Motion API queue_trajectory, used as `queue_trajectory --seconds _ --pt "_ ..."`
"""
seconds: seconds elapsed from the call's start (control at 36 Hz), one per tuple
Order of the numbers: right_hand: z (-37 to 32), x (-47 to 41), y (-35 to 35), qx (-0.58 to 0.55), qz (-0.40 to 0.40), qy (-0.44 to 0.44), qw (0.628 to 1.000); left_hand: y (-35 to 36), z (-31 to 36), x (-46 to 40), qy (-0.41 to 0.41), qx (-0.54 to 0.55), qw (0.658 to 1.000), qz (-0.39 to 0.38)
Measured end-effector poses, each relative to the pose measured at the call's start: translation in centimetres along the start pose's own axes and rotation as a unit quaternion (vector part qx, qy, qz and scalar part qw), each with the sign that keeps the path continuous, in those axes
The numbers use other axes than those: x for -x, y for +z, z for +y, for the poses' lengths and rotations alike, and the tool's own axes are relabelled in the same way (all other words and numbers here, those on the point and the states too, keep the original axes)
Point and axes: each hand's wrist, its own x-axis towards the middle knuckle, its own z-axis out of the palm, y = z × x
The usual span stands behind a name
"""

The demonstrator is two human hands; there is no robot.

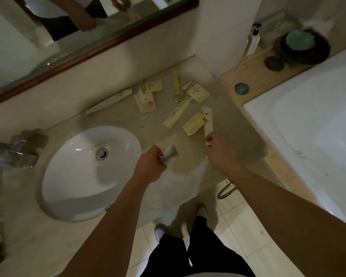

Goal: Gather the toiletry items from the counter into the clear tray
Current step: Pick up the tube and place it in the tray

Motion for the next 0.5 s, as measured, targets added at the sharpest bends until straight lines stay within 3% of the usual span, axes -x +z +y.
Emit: queue_trajectory --seconds 0.11,0.25,0.5 --pt "-1.9 0.4 -2.1 -0.003 0.028 -0.019 0.999 -2.3 1.0 0.7 0.027 0.03 0.999 0.018" --pt "-6.8 0.6 -2.8 -0.023 0.067 -0.075 0.995 -5.9 -0.8 2.2 0.004 0.114 0.991 0.069" --pt "-15.5 1.2 0.7 -0.035 0.035 -0.172 0.984 -11.0 -8.2 6.2 -0.062 0.234 0.96 0.14"
